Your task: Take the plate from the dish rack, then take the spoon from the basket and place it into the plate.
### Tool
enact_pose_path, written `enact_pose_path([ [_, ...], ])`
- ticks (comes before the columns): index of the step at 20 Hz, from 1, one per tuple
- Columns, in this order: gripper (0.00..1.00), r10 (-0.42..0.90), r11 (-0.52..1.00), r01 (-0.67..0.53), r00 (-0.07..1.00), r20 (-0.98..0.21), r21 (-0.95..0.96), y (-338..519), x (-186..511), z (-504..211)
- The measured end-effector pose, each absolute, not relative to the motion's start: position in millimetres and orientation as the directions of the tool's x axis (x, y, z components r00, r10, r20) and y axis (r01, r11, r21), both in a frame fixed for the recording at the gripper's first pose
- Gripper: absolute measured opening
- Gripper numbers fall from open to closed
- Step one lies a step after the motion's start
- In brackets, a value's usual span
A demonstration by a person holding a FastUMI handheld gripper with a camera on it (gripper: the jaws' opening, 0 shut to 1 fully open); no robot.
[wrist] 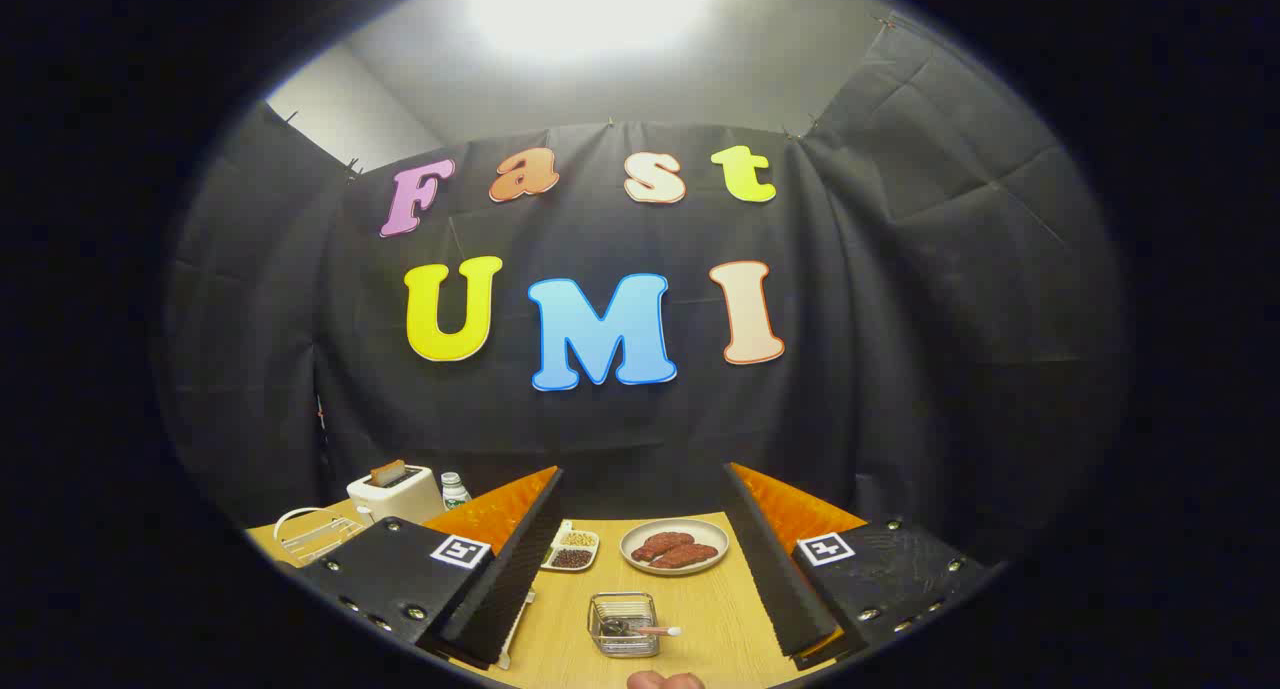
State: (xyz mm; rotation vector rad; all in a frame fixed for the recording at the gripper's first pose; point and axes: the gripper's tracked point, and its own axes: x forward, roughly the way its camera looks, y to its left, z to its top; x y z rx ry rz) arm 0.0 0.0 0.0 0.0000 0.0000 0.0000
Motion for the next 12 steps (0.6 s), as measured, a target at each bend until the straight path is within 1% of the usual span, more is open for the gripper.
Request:
enact_pose_path([
  [12, 0.96, 0.050, 0.998, -0.050, 0.999, -0.022, -0.025, 63, 8, 11],
])
